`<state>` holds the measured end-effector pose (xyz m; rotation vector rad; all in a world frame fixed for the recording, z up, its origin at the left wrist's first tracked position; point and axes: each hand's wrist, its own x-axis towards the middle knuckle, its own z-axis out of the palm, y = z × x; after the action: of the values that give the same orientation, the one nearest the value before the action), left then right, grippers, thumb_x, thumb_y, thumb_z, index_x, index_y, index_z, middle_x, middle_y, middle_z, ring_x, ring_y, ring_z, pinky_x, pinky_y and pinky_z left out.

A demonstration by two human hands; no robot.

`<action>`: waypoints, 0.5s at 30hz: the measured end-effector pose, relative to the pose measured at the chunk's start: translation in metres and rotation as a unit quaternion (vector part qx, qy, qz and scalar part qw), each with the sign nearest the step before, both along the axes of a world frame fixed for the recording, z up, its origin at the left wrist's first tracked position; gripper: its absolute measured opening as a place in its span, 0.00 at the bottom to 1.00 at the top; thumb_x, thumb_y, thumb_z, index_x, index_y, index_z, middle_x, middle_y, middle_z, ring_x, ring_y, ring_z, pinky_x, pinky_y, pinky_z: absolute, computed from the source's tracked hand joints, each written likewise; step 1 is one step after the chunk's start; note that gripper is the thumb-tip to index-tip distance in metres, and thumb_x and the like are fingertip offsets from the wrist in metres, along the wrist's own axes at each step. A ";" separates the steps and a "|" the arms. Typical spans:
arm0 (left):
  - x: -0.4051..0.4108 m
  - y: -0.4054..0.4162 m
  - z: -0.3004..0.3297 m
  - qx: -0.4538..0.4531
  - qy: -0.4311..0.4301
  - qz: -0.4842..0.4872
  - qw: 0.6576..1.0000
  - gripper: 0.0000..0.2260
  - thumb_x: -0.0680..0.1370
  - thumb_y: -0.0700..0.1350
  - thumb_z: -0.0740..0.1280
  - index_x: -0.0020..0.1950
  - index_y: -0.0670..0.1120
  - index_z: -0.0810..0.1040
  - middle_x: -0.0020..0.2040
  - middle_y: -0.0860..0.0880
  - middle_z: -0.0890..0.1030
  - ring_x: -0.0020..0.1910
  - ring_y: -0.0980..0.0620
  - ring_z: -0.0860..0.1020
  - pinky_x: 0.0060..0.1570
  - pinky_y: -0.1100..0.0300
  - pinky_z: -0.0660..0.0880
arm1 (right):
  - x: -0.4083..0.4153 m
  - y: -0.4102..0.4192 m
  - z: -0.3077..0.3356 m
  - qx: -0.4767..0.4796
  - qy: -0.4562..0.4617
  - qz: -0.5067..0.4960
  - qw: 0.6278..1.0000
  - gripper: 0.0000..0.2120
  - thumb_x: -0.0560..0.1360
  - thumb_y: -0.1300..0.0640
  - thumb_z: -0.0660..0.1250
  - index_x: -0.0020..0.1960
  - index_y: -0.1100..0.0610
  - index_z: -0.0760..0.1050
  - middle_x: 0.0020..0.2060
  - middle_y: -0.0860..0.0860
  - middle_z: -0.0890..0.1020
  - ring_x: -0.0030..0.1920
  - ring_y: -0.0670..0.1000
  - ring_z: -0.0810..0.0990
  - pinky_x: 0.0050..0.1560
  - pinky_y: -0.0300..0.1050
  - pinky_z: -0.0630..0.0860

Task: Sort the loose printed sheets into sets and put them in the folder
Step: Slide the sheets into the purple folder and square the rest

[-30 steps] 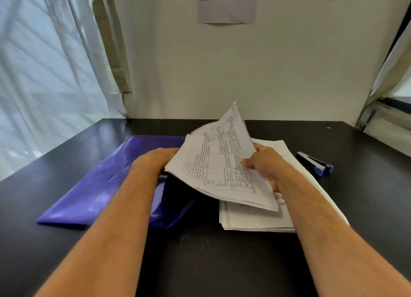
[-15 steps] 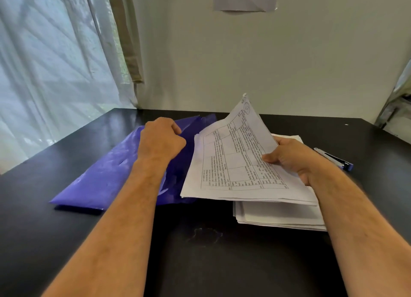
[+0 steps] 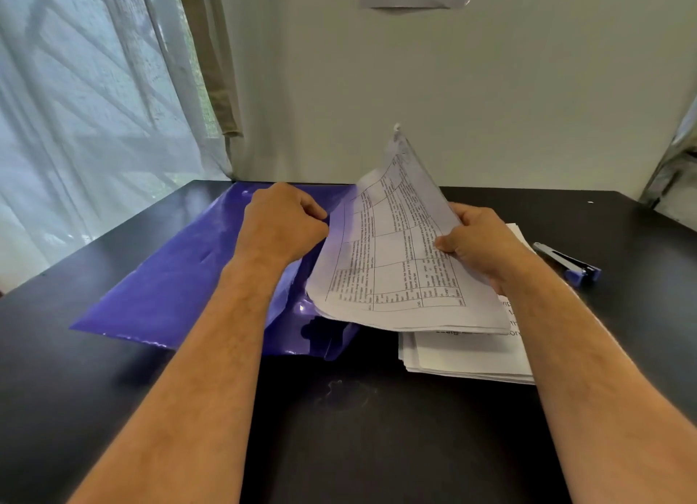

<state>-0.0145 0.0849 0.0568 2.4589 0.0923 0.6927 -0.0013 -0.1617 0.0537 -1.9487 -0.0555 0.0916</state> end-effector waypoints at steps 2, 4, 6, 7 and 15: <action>-0.001 0.001 0.001 0.018 0.003 0.010 1.000 0.08 0.73 0.41 0.72 0.47 0.52 0.87 0.43 0.57 0.84 0.43 0.58 0.78 0.50 0.61 0.74 | -0.002 0.000 0.004 0.000 -0.001 -0.002 1.000 0.25 0.80 0.67 0.64 0.72 0.45 0.71 0.55 0.50 0.82 0.48 0.54 0.84 0.43 0.51 0.82; -0.001 0.008 0.001 0.015 0.004 0.019 1.000 0.09 0.72 0.40 0.71 0.46 0.53 0.87 0.44 0.57 0.85 0.43 0.58 0.77 0.49 0.61 0.73 | -0.001 -0.006 0.008 0.002 -0.012 -0.019 1.000 0.25 0.79 0.67 0.64 0.71 0.46 0.72 0.54 0.52 0.82 0.47 0.54 0.85 0.45 0.52 0.83; -0.001 0.014 0.002 0.003 0.005 0.023 1.000 0.10 0.72 0.40 0.70 0.46 0.53 0.87 0.44 0.56 0.85 0.42 0.59 0.77 0.47 0.61 0.73 | 0.000 -0.011 0.009 -0.010 -0.028 -0.029 0.999 0.24 0.79 0.67 0.64 0.71 0.48 0.73 0.54 0.52 0.83 0.48 0.55 0.85 0.50 0.56 0.83; -0.001 0.015 0.002 0.000 0.008 0.025 1.000 0.10 0.72 0.39 0.70 0.46 0.52 0.87 0.43 0.57 0.84 0.42 0.59 0.76 0.47 0.61 0.73 | -0.001 -0.012 0.010 -0.018 -0.034 -0.028 0.999 0.24 0.79 0.67 0.64 0.70 0.48 0.74 0.53 0.52 0.83 0.47 0.55 0.86 0.50 0.56 0.83; -0.002 -0.004 0.003 0.020 -0.001 0.033 0.999 0.07 0.72 0.42 0.72 0.46 0.51 0.88 0.44 0.55 0.86 0.40 0.58 0.76 0.52 0.58 0.76 | -0.006 0.016 0.004 0.013 0.023 0.009 1.000 0.18 0.79 0.66 0.65 0.67 0.53 0.74 0.51 0.52 0.84 0.44 0.54 0.86 0.40 0.49 0.83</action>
<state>-0.0167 0.0809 0.0597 2.5029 0.1597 0.7319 -0.0074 -0.1458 0.0581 -1.9192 -0.0435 0.1477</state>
